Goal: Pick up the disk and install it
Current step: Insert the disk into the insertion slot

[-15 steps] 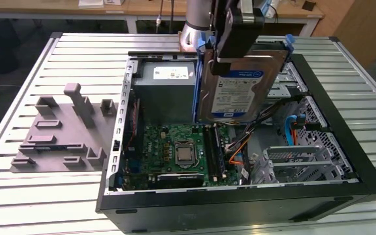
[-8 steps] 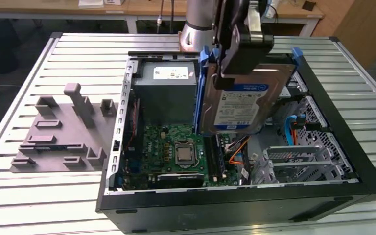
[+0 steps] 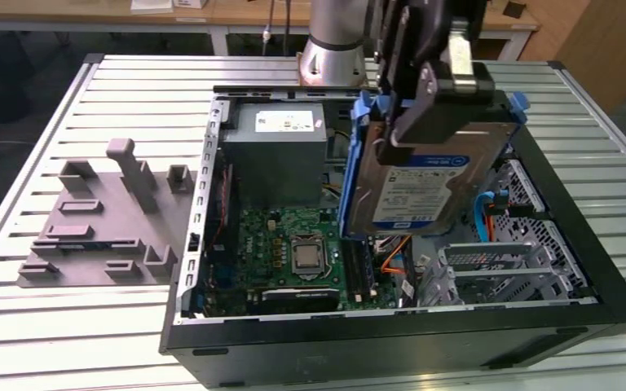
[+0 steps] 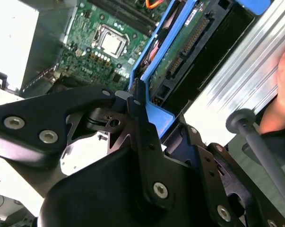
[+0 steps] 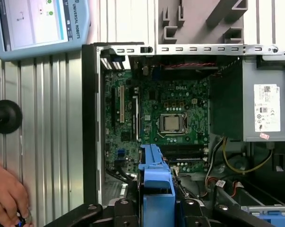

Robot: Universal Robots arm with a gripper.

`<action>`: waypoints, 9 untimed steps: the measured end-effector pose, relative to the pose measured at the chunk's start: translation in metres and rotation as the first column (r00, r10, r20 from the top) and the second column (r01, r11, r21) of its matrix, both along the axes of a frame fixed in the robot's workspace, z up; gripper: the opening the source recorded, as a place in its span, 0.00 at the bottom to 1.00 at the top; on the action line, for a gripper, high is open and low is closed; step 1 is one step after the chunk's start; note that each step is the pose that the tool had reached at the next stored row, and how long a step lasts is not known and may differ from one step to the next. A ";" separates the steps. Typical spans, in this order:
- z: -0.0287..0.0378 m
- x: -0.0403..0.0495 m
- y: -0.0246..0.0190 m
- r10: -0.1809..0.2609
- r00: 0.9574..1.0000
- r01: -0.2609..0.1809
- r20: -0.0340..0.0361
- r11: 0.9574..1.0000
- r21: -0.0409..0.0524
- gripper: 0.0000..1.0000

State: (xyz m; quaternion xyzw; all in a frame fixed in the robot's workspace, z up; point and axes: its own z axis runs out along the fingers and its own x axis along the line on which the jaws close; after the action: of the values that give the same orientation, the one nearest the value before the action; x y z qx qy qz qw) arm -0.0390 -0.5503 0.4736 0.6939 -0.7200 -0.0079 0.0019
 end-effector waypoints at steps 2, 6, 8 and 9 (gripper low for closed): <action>-0.0005 0.0063 -0.0011 0.000 1.000 0.000 0.000 1.000 0.000 0.36; -0.0024 0.0091 -0.0105 0.000 1.000 0.000 0.000 1.000 0.000 0.36; -0.0031 0.0096 -0.0158 0.000 1.000 0.000 0.000 1.000 0.000 0.36; -0.0035 0.0107 -0.0172 0.000 1.000 0.000 0.000 1.000 0.000 0.36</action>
State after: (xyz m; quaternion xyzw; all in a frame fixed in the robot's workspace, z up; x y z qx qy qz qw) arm -0.0282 -0.5675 0.4701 0.6940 -0.7199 -0.0079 0.0019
